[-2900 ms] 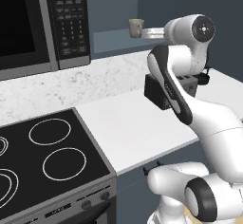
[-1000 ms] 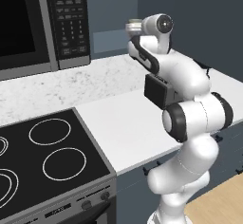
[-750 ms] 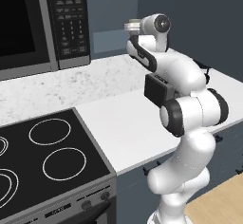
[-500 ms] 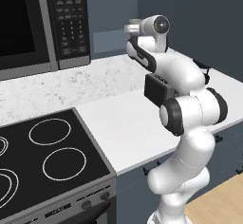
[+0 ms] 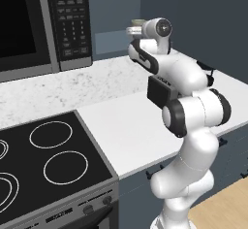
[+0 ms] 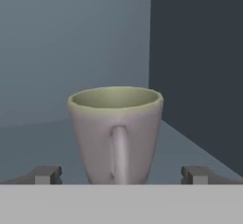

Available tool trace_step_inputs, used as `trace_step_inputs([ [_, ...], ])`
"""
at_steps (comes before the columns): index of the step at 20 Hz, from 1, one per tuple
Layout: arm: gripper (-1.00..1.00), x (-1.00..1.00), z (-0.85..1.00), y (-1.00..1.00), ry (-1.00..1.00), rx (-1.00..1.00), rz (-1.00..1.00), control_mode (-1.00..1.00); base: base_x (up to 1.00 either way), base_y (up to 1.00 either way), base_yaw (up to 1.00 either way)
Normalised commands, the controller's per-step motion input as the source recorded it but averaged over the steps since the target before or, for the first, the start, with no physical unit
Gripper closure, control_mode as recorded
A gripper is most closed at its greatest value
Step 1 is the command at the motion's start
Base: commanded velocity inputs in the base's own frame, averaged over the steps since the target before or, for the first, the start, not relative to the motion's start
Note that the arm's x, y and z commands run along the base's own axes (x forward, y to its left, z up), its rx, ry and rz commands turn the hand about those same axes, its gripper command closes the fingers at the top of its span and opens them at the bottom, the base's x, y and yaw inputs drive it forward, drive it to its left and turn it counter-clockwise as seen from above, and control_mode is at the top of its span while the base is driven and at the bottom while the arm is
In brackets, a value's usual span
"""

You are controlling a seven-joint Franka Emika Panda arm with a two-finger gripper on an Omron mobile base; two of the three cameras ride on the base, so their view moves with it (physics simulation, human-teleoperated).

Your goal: Gather all objects into one cabinet and sort the glasses and bowls to opposite sides.

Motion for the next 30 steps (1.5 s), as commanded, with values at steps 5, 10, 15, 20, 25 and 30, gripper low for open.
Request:
trace_step_inputs([
  [5, 1.00, 0.03, 0.00, 0.00, 0.00, 0.00, 0.00, -1.00, 0.00, 0.00, 0.00],
  [10, 1.00, 0.00, 0.00, 0.00, -0.04, 0.01, 0.00, -1.00, 0.00, 0.00, 0.00],
  [15, 1.00, 0.00, -0.01, 0.00, 0.01, 0.00, 0.00, -1.00, 0.00, 0.00, 0.00],
  [20, 1.00, 0.02, -0.04, 0.00, 0.00, 0.00, 0.00, -1.00, 0.00, 0.00, 0.00],
  [25, 1.00, -0.14, 0.13, -0.05, -0.03, 0.00, -0.01, -1.00, 0.00, 0.00, 0.00],
  [30, 1.00, -0.40, 0.56, 0.00, 0.00, 0.01, -0.01, -1.00, 0.00, 0.00, 0.00],
])
